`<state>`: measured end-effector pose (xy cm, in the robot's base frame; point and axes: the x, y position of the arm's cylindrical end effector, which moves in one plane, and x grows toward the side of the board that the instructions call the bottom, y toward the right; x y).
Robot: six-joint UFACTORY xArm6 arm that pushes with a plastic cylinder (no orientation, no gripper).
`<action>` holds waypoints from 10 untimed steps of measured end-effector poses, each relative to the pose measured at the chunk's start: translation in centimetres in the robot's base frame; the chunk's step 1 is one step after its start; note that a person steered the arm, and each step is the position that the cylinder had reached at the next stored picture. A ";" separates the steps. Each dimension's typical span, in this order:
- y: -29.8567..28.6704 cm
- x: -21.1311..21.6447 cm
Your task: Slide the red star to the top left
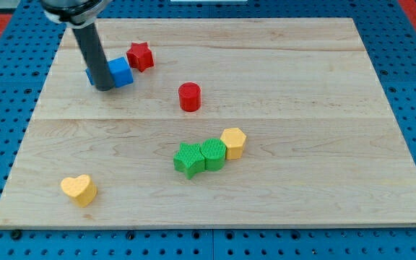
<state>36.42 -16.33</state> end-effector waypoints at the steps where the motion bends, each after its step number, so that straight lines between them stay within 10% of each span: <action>1: 2.3 -3.3; 4: 10.5 -5.0; 9: 4.3 -7.9; 10: 12.7 -8.1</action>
<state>28.37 -3.64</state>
